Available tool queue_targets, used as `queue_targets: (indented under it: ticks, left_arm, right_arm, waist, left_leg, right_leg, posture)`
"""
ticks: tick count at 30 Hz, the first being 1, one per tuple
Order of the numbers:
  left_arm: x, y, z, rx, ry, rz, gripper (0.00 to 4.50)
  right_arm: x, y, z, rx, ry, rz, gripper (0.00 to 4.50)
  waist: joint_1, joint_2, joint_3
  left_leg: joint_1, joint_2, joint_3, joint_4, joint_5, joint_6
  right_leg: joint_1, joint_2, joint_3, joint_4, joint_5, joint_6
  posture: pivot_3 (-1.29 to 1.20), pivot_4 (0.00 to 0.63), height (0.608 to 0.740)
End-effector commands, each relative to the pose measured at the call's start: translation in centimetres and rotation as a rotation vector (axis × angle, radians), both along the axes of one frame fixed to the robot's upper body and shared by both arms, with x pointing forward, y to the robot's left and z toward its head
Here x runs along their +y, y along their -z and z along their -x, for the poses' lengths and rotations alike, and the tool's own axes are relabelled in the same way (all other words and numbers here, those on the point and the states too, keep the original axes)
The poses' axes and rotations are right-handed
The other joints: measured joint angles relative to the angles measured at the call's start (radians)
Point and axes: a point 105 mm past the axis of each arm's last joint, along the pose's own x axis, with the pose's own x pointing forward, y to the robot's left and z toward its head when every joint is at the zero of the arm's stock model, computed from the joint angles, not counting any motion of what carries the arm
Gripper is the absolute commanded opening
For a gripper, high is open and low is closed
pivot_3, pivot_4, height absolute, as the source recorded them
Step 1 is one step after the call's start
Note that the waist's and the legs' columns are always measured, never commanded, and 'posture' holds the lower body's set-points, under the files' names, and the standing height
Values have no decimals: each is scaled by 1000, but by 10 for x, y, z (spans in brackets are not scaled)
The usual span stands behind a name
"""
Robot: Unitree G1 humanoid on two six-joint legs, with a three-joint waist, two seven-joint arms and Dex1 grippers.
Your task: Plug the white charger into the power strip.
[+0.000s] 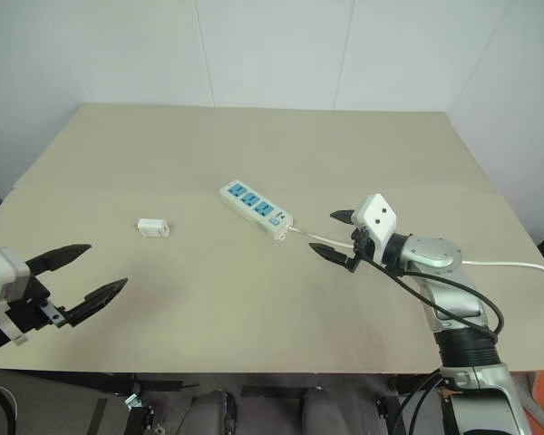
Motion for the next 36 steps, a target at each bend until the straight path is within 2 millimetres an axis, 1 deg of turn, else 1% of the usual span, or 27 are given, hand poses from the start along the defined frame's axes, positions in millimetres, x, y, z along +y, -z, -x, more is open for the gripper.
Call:
queue_targets:
  ticks: [1, 4, 9, 11, 13, 15, 18, 20, 22, 23, 27, 30, 36]
  left_arm:
    - [-4, -9, 1, -44, 22, -11, 4500]
    - [-4, -10, 2, -47, 20, -12, 4500]
    - [3, -14, 3, -56, -4, -25, 4500]
    - [3, -14, 3, -55, -6, -28, 4500]
    - [2, -14, 3, -56, -2, -27, 4500]
    - [0, -14, 2, -57, 5, -23, 4500]
    - [-2, -14, 0, -60, 11, -20, 4500]
    - [-3, -15, -1, -63, 17, -20, 4500]
    - [-3, -15, -2, -65, 21, -20, 4500]
    - [-4, -15, -2, -66, 22, -20, 4500]
    - [-5, -16, -2, -70, 27, -19, 4500]
    - [-5, -16, -2, -71, 26, -19, 4500]
    - [-5, -16, 0, -72, 23, -18, 4500]
  right_arm:
    - [-3, -12, 0, -58, -1, 5, 4485]
    - [-4, -12, -1, -56, -2, 8, 4485]
    - [-7, -11, 1, -49, -17, 21, 4485]
    - [-8, -11, -2, -52, 2, 21, 4485]
    - [-3, -9, -5, -42, 6, 1, 4485]
    - [9, -4, -6, -33, -9, -13, 4485]
    - [24, 4, -20, -20, 29, -29, 4485]
    - [32, 12, -36, 2, 86, -18, 4485]
    - [38, 20, -46, 26, 105, 5, 4485]
    - [40, 22, -48, 33, 105, 15, 4485]
    - [40, 44, -63, 111, 158, 118, 4485]
    - [40, 48, -65, 137, 148, 132, 3882]
    - [45, 45, -60, 141, 94, 106, 1800]
  waist:
    - [1, 0, 0]
    - [2, 0, 0]
    - [2, 0, 0]
    - [2, 0, 0]
    - [2, 0, 0]
    - [0, 0, 0]
    - [-6, 0, 0]
    - [-7, 0, 0]
    - [-12, 0, 0]
    - [-12, 0, 0]
    - [-11, 0, 0]
    - [-14, 0, 0]
    - [-17, 0, 0]
  left_leg:
    - [0, 0, 0, 0, 0, 0]
    - [0, 0, 0, 0, 0, 0]
    - [0, 0, 0, 0, 0, 0]
    - [0, 0, 0, 0, 0, 0]
    - [0, 0, 0, 0, 0, 0]
    - [0, 0, 0, 0, 0, 0]
    - [0, 2, 1, 0, 0, 0]
    - [0, 3, 1, 0, 0, 0]
    - [0, 3, 1, 0, 0, 0]
    - [0, 3, 1, 0, 0, 0]
    - [-2, 3, 1, -1, 0, 0]
    - [-2, 3, 1, -1, 0, 0]
    - [-1, 3, 2, -1, 0, 0]
  right_leg:
    - [0, 0, 0, 0, 0, 0]
    - [0, 0, 0, 0, 0, 0]
    - [0, 0, 0, 0, 0, 0]
    - [0, 0, 0, 0, 0, 0]
    - [0, 0, 0, 0, 0, 0]
    - [0, 0, 0, 0, 0, 0]
    - [0, 2, 1, 0, 0, 0]
    - [-1, 3, 1, 0, 1, -1]
    - [-1, 3, 1, 0, 1, -1]
    - [-2, 3, 1, 0, 1, -1]
    - [-3, 3, 1, -1, 1, -1]
    - [-3, 3, 1, 0, 1, -1]
    - [-3, 3, 2, 0, 1, -1]
  posture:
    - [0, 150, 740]
    - [0, 150, 740]
    - [0, 150, 740]
    - [0, 150, 740]
    - [0, 150, 740]
    - [0, 150, 740]
    - [0, 150, 740]
    - [0, 150, 740]
    - [0, 150, 740]
    - [0, 150, 740]
    - [0, 150, 740]
    - [0, 150, 740]
    - [0, 150, 740]
